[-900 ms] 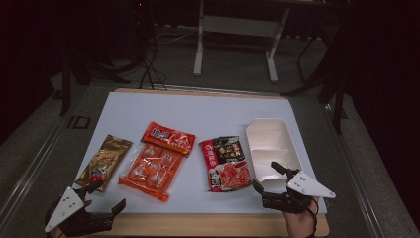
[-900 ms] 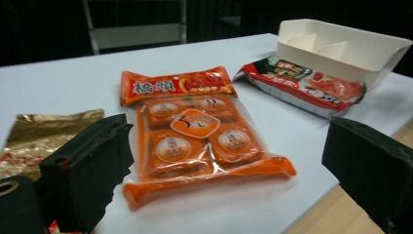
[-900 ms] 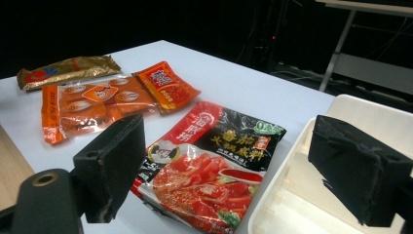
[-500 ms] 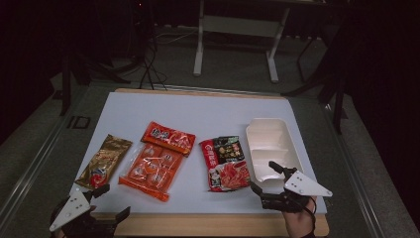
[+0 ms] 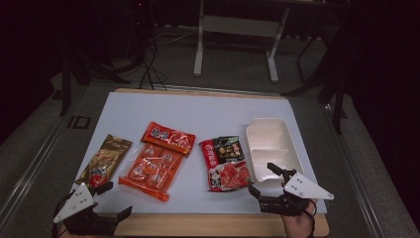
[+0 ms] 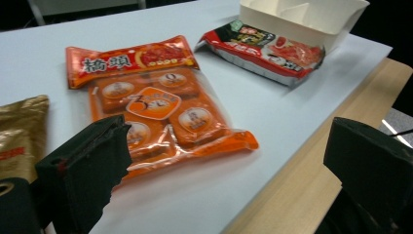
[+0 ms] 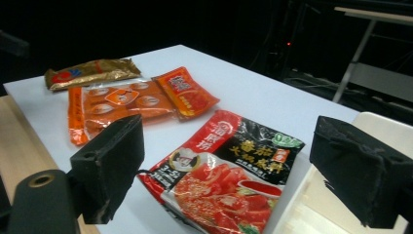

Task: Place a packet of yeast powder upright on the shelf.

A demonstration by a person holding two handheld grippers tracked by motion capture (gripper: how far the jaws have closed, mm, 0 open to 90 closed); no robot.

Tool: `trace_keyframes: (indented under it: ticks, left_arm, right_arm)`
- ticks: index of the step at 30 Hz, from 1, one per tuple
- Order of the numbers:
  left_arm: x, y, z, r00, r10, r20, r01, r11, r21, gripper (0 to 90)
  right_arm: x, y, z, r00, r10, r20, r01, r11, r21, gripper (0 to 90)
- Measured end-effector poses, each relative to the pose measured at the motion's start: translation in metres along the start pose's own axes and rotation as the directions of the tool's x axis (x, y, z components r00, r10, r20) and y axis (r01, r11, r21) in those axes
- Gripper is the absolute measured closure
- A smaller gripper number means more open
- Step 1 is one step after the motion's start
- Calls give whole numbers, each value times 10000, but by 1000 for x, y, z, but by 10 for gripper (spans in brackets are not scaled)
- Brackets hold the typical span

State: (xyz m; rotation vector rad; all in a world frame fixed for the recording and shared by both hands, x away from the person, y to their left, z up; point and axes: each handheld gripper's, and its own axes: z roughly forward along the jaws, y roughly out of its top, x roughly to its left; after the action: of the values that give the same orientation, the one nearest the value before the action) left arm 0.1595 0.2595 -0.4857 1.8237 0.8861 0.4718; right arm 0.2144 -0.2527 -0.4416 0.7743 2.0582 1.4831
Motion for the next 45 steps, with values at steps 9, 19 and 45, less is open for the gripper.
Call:
trace_keyframes:
  ticks: [9,19,45]
  left_arm:
    - [30,24,2,9969,509,-594,-493,9984,283,30]
    - [68,38,6,9944,361,-995,-291,9970,712,31]
    - [172,27,57,9381,-1190,-3253,1887,9631,1920,341]
  right_arm:
    - [-4,-6,8,9988,-52,-484,77,9987,512,170]
    - [4,1,3,9972,-657,-355,659,9978,71,128]
    - [5,0,2,9997,-113,-234,109,9998,-194,146]
